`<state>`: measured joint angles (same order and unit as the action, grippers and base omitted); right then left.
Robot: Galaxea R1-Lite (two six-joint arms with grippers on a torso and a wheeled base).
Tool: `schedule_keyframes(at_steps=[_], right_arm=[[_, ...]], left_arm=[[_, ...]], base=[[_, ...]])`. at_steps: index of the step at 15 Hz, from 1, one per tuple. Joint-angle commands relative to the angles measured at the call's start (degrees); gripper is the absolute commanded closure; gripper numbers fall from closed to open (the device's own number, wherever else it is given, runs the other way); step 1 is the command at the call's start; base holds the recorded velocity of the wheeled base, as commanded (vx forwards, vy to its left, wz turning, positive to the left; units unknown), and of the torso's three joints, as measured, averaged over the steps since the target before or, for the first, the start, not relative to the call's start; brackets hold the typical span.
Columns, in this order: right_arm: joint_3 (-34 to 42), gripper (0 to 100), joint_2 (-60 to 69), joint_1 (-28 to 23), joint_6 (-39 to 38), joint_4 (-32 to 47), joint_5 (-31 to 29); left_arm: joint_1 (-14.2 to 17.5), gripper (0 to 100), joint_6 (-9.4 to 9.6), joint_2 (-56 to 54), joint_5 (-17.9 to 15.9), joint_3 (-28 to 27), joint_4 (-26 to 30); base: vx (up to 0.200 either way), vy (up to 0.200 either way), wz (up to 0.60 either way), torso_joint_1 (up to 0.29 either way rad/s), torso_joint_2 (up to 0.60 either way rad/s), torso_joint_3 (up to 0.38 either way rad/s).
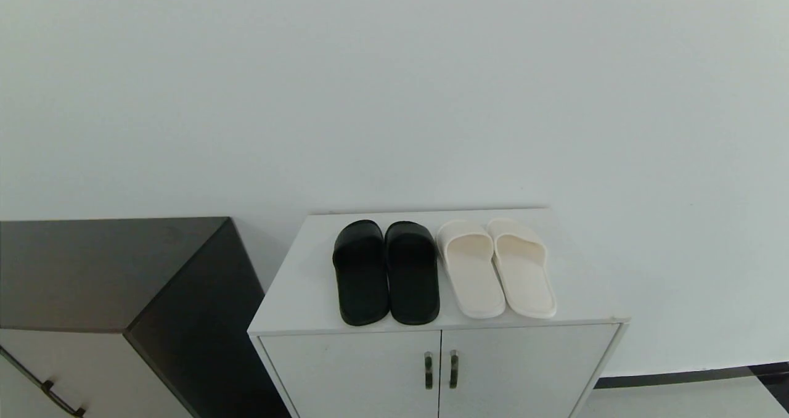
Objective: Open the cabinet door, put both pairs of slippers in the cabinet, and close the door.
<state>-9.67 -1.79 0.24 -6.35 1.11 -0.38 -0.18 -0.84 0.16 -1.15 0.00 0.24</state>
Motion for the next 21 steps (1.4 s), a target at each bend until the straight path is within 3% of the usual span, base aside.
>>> schedule_keyframes(at_steps=[1, 2, 3, 4, 7, 8, 9, 12, 14, 21], right_arm=[[-9.6, 0, -10.4, 1.3, -2.3, 5.1, 9.7], [-8.7, 0, -11.9, 1.3, -2.3, 5.1, 12.1], [-7.7, 0, -19.6, 1.3, -1.3, 4.3, 20.1], [-9.1, 0, -25.9, 1.3, -0.8, 2.1, 23.1], [-13.6, 0, -41.6, 2.0, -0.8, -10.1, 23.1], [-15.2, 0, -44.8, 4.5, -0.8, -10.6, 22.9], [-16.2, 0, -46.9, 8.4, -0.8, -10.7, 20.8], [-19.1, 0, -54.5, 28.7, -3.4, -12.4, 6.3], [-22.8, 0, -61.1, 36.4, -7.9, -16.0, -0.8], [-29.1, 0, -81.0, 38.4, -9.8, -23.5, -10.6]], left_arm=[[0.0, 100, -0.04, 0.1, 0.0, 0.0, 0.0], [0.0, 100, -0.04, 0.1, 0.0, 0.0, 0.0], [0.0, 100, 0.05, 0.1, 0.0, 0.0, 0.0], [0.0, 100, 0.05, 0.1, 0.0, 0.0, 0.0], [0.0, 100, -0.13, 0.1, 0.0, 0.0, 0.0], [0.0, 100, -0.13, 0.1, 0.0, 0.0, 0.0], [0.0, 100, -0.13, 0.1, 0.0, 0.0, 0.0], [0.0, 100, -0.04, 0.1, 0.0, 0.0, 0.0], [0.0, 100, -0.04, 0.1, 0.0, 0.0, 0.0], [0.0, 100, -0.04, 0.1, 0.0, 0.0, 0.0]], base=[[0.000, 0.000, 0.00, 0.000, 0.00, 0.000], [0.000, 0.000, 0.00, 0.000, 0.00, 0.000], [0.000, 0.000, 0.00, 0.000, 0.00, 0.000], [0.000, 0.000, 0.00, 0.000, 0.00, 0.000], [0.000, 0.000, 0.00, 0.000, 0.00, 0.000], [0.000, 0.000, 0.00, 0.000, 0.00, 0.000], [0.000, 0.000, 0.00, 0.000, 0.00, 0.000], [0.000, 0.000, 0.00, 0.000, 0.00, 0.000], [0.000, 0.000, 0.00, 0.000, 0.00, 0.000], [0.000, 0.000, 0.00, 0.000, 0.00, 0.000]])
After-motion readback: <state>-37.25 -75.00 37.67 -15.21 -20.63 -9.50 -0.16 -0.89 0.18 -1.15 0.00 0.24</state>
